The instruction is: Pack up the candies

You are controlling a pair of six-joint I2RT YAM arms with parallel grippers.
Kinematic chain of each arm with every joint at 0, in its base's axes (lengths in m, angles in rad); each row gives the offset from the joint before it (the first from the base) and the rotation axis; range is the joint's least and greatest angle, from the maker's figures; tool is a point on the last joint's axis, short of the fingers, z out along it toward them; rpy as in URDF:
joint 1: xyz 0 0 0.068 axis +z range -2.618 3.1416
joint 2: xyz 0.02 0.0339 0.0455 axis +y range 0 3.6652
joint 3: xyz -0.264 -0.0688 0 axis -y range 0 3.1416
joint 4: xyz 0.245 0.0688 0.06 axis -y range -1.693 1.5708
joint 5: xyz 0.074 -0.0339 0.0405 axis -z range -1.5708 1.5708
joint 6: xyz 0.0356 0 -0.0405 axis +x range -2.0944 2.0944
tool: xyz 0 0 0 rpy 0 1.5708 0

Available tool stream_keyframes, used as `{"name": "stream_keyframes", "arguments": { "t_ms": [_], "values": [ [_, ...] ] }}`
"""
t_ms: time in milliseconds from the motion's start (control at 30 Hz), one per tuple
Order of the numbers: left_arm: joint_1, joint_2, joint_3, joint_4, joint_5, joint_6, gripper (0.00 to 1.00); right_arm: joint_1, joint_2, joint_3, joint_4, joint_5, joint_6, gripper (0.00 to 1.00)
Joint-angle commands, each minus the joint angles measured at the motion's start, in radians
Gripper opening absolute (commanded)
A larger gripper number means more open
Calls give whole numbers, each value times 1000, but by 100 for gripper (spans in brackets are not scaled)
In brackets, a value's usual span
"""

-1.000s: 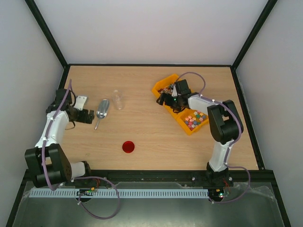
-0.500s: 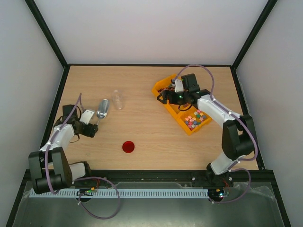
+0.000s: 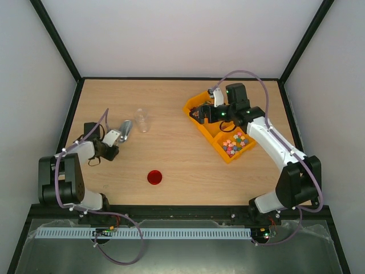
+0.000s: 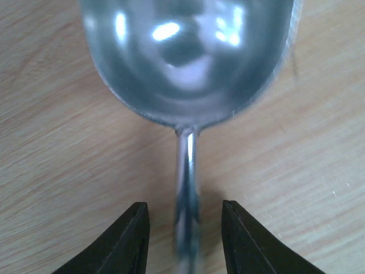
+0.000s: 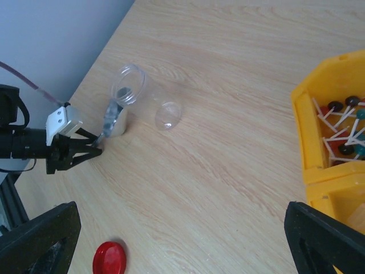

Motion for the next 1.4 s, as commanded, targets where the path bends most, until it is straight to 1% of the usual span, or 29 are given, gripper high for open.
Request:
{"name": "stream_keyframes", "arguments": {
  "t_ms": [0, 100, 167, 233, 467, 633, 700, 833, 900, 967, 1100, 1200, 1267, 1367],
  "values": [
    [27, 68, 48, 31, 4, -1, 29, 0, -14, 75, -104, 103, -2, 99],
    [89, 105, 87, 12, 40, 1, 14, -25, -24, 111, -117, 121, 1, 99],
    [122, 116, 107, 2, 56, 10, 7, -45, -42, 120, -100, 79, -8, 99],
    [145, 116, 122, -17, 78, 31, 3, -61, -51, 132, -78, 11, -1, 99],
    [188, 52, 170, -106, 103, 102, 2, -96, -20, 176, -22, -10, 167, 98],
    [189, -90, 283, -240, 165, 173, 2, -110, -14, 173, -29, 3, 201, 99],
    [171, -144, 340, -312, 203, 237, 2, -110, -10, 162, -31, -3, 218, 99],
    [65, -228, 451, -457, 197, 338, 2, -110, 2, 149, -39, -83, 225, 99],
    [-23, -259, 490, -507, 166, 357, 2, -110, 15, 160, -66, -123, 200, 99],
    [-139, -279, 516, -544, 118, 359, 2, -108, 28, 173, -97, -165, 162, 99],
    [-370, -286, 542, -569, 23, 296, 2, -99, 38, 196, -166, -284, 48, 99],
    [-515, -264, 560, -564, -33, 224, 2, -60, 41, 199, -224, -253, 23, 100],
    [-573, -247, 566, -563, -32, 194, 2, -38, 45, 196, -251, -261, 6, 98],
    [-620, -224, 567, -558, -52, 196, 2, -16, 47, 185, -290, -269, -14, 93]
  ]
}}
